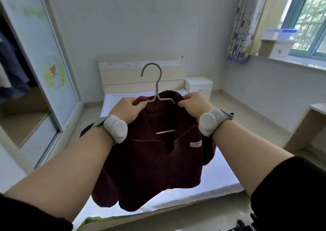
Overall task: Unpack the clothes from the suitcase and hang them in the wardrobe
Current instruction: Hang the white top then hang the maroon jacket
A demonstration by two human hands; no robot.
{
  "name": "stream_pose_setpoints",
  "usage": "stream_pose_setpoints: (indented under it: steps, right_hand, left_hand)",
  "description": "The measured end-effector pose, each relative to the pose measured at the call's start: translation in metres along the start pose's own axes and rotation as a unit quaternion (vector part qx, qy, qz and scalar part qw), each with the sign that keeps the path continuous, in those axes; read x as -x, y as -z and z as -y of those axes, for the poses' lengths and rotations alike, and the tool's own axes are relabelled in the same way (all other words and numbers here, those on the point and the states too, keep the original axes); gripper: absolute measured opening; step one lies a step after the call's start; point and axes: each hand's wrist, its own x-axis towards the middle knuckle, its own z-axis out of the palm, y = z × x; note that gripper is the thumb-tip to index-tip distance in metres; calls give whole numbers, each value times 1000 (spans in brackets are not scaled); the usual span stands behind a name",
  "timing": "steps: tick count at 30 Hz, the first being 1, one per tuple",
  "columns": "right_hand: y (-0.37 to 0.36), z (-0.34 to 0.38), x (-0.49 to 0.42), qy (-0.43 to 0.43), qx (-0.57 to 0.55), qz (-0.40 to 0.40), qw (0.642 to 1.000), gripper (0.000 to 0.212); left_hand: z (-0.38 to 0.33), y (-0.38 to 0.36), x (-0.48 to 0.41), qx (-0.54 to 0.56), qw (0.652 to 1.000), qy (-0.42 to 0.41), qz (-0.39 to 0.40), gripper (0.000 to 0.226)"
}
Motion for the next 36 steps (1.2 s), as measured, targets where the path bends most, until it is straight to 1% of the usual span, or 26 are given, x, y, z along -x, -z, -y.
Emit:
stream_pose_setpoints:
  steps: [2,3,4,5,6,7,9,10,11,12,14,15,17,18,21,23,24,26,27,30,31,32,34,36]
  right_hand:
    - [-36,39,1,22,-106,55,993,12]
    - [-51,55,0,16,-153,82,985,10]
    - [-65,69,0,16,-174,103,979,11]
    - [-79,83,-4,22,-159,102,982,10]
    - [-86,91,-8,44,-100,77,991,8]
    - [-97,102,-13,74,-31,41,996,13]
    - [-103,110,-20,121,66,-43,990,37]
    - [-112,120,-23,150,92,-62,982,48]
    - [-121,130,-25,180,124,-59,974,57]
    - [-132,141,-26,206,165,-38,964,62]
    - [-152,160,-32,242,219,27,945,60]
    - [-165,171,-34,261,218,54,939,52]
    - [-183,187,-36,293,204,63,932,32]
    - [-196,198,-36,308,204,64,927,29]
    - [-226,225,-37,339,187,86,918,28]
    - [-249,243,-43,355,176,79,915,29]
    - [-259,251,-46,358,181,72,913,30]
    - [-282,268,-55,370,196,67,906,28]
    - [-295,278,-61,377,203,68,901,25]
    - [-317,289,-71,407,227,59,883,16]
    - [-327,294,-77,417,234,55,876,18]
    - [-336,300,-84,430,244,55,868,25]
    - [-351,310,-99,448,263,69,852,40]
    - [-361,318,-114,457,253,99,847,45]
  left_hand:
    - [19,34,-5,-11,1000,4,-12,23]
    - [27,49,-7,-9,1000,9,-22,26]
    - [34,66,-8,-4,999,14,-34,28]
    - [43,85,-10,-1,999,12,-46,29]
    - [47,98,-12,7,999,8,-49,28]
    - [55,115,-13,9,999,2,-52,26]
    - [60,132,-13,11,998,-10,-56,17]
    - [66,145,-11,11,998,-15,-58,13]
    - [74,156,-10,11,998,-23,-55,12]
    - [82,167,-9,7,998,-28,-52,11]
    - [98,188,-8,8,998,-34,-51,9]
    - [106,200,-8,18,998,-33,-55,7]
    - [118,217,-8,31,998,-25,-57,7]
    - [127,229,-7,30,998,-15,-57,7]
    - [155,260,-2,7,998,-7,-67,8]
    - [175,280,2,-52,992,-12,-112,6]
    - [183,288,4,-94,984,-17,-149,5]
    - [198,303,6,-170,958,-16,-231,6]
    - [208,312,5,-186,948,-2,-259,7]
    - [227,324,1,-148,941,56,-300,7]
    - [235,329,-6,-132,937,81,-313,6]
    - [243,334,-14,-111,937,102,-316,7]
    - [257,342,-32,-57,944,131,-297,11]
    - [266,349,-46,-14,955,139,-261,13]
